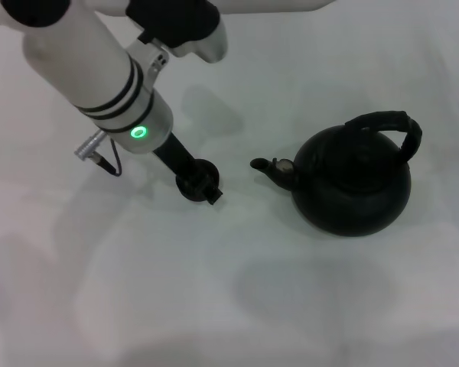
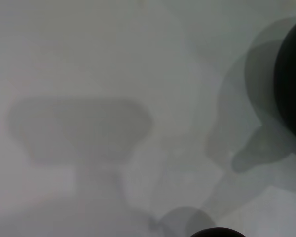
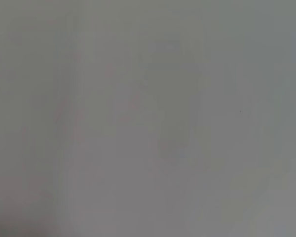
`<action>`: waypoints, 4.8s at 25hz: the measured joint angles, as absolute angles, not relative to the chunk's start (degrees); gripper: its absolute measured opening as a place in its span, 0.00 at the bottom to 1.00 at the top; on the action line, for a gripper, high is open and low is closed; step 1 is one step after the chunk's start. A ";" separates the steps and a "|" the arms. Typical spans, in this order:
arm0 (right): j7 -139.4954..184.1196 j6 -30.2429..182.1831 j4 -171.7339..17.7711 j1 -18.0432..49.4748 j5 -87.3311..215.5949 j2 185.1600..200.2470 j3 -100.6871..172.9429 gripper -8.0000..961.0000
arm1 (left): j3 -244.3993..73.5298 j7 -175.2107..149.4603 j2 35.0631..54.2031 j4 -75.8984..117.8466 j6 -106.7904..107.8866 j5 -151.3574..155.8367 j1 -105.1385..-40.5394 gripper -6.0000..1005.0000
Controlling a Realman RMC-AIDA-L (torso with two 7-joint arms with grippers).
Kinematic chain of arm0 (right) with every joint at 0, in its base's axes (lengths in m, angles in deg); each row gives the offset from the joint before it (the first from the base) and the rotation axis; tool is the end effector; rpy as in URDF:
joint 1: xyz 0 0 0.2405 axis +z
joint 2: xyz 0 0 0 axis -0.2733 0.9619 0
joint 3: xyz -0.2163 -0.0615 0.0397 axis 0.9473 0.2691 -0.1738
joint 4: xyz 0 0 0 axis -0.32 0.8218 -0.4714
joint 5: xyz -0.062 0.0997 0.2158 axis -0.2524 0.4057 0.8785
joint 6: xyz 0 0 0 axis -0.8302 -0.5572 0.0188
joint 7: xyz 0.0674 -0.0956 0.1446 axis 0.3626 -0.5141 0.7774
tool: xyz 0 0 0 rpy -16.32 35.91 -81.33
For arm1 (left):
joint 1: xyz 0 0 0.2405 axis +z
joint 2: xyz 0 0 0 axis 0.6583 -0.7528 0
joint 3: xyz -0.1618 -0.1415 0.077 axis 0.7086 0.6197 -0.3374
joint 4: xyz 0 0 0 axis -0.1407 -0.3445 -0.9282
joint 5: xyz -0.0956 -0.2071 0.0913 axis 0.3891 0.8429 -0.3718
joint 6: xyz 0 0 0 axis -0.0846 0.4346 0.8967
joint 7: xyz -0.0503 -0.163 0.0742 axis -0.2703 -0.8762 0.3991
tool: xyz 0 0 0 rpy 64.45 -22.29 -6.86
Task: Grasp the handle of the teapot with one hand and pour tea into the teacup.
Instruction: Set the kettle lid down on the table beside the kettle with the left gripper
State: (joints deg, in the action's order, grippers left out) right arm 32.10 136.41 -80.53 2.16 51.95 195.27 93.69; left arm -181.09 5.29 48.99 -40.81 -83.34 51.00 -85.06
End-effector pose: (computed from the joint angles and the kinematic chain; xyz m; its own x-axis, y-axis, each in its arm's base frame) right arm 0.3874 0.3434 0.0283 0.8333 0.0038 -0.5529 -0.5467 -0.1439 -0.8249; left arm -0.1374 0.3699 -0.1224 0.7072 0.6434 -0.2931 0.5229 -0.7550 -0.3957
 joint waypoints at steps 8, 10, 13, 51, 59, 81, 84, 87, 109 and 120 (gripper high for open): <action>32.20 136.42 -80.48 2.16 51.88 195.31 93.81 0.88 | -184.08 3.39 49.13 -40.68 -83.05 51.06 -86.39 0.69; 32.22 136.45 -80.41 2.16 51.93 195.30 93.82 0.88 | -184.29 3.29 49.16 -40.58 -82.93 51.06 -86.62 0.69; 32.23 136.46 -80.38 2.16 51.96 195.30 93.82 0.88 | -184.32 3.27 49.16 -40.41 -82.62 51.06 -86.81 0.69; 31.80 136.04 -80.53 2.68 52.30 195.30 93.68 0.88 | -185.95 3.53 49.07 -37.98 -81.86 51.06 -88.08 0.69; 31.80 136.07 -80.53 2.68 52.29 195.30 93.63 0.88 | -185.95 3.28 49.12 -37.46 -82.04 51.06 -88.37 0.69; 31.80 135.95 -80.53 2.77 52.30 195.30 93.67 0.88 | -186.58 3.17 49.08 -37.11 -81.99 50.86 -88.36 0.74; 31.80 135.95 -80.53 2.77 52.29 195.30 93.64 0.88 | -186.58 3.17 49.07 -37.12 -82.01 50.82 -88.37 0.75; 31.80 135.95 -80.53 2.77 52.29 195.30 93.64 0.88 | -186.58 3.19 49.07 -37.28 -81.94 50.81 -88.40 0.75; 31.80 135.69 -80.44 2.60 52.30 195.29 93.37 0.88 | -182.96 7.48 48.72 -49.99 -81.00 50.40 -79.22 0.75; 31.80 135.64 -80.51 2.67 52.30 195.15 93.38 0.88 | -179.06 20.28 48.77 -62.91 -71.82 56.00 -62.72 0.75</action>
State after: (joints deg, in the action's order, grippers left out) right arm 31.80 135.64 -80.51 2.67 52.30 195.15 93.38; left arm -179.06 20.28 48.77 -62.91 -71.82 56.00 -62.72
